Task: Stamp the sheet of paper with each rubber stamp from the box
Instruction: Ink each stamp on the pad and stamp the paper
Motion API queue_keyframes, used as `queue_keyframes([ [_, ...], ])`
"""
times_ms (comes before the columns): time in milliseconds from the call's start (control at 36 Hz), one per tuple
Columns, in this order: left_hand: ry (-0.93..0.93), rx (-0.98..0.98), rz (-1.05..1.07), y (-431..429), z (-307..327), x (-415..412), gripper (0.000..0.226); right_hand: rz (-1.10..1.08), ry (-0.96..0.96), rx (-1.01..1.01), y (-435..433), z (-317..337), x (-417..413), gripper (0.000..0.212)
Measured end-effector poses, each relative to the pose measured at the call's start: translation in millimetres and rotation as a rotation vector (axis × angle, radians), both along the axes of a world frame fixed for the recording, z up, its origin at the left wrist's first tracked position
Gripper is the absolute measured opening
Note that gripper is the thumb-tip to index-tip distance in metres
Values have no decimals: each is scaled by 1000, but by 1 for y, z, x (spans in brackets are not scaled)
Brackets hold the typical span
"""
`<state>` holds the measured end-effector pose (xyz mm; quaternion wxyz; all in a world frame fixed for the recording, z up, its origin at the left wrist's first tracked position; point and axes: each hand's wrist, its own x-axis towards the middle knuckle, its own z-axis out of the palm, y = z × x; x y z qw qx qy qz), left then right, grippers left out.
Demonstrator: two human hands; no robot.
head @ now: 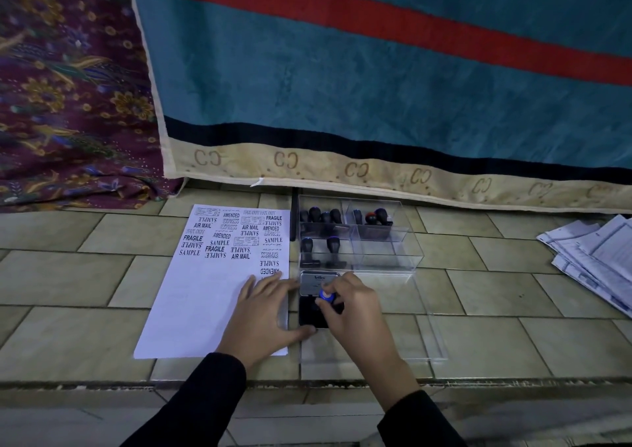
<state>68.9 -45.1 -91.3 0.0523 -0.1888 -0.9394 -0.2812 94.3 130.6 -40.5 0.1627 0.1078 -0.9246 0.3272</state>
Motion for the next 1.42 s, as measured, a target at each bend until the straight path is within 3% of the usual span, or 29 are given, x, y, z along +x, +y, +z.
queue_keyframes([
  [361,-43,36,-3,0,2,2,85,-40,-96,23,0,3,-9,12],
  [417,-77,161,15,0,4,2,77,-44,-86,11,1,2,-7,12],
  [528,-278,651,130,-8,19,-3,42,-62,-60,12,-2,1,-8,12],
  [584,-237,737,206,-17,26,-6,31,-59,-67,12,-2,1,-7,11],
  [667,-93,641,300,-37,25,-14,26,-51,-100,31,-1,4,-9,11],
  [750,105,283,371,-60,10,-25,27,-41,-108,15,-4,8,-14,11],
  [806,106,94,411,-68,0,-29,31,-23,-87,-9,-13,9,-17,12],
  [889,38,-27,416,-71,-12,-28,33,36,-74,-22,-32,9,-22,13],
  [1417,39,-65,405,-72,-17,-31,33,152,-125,75,-73,4,-40,10],
])
